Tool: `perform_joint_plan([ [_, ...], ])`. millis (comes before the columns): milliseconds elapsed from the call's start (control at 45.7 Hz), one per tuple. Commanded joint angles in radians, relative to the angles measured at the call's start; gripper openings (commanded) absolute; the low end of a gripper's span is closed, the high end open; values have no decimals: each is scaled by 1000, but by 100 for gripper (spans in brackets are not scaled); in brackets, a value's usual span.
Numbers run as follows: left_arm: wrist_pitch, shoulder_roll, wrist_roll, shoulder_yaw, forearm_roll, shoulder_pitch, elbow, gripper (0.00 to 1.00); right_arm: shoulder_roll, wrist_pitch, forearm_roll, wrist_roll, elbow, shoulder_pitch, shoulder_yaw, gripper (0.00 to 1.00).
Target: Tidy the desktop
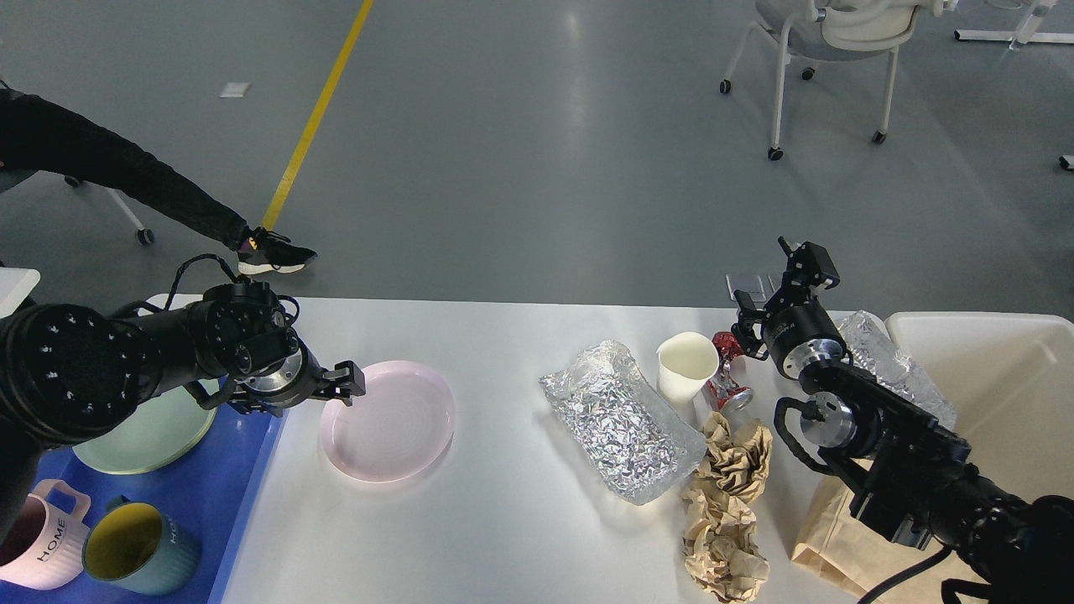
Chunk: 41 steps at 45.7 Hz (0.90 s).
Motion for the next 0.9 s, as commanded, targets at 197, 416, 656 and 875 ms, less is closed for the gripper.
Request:
perform_joint_plan([
  [197,10,-33,0,-36,0,63,28,88,0,0,0,0,0,0,0,100],
  [416,13,-34,0,-40,0,98,28,81,0,0,0,0,0,0,0,100],
  [656,-1,-33,2,-40,0,99,23,52,0,0,0,0,0,0,0,100],
  [875,-76,-25,31,-40,-1,106,23,0,0,0,0,0,0,0,0,100],
])
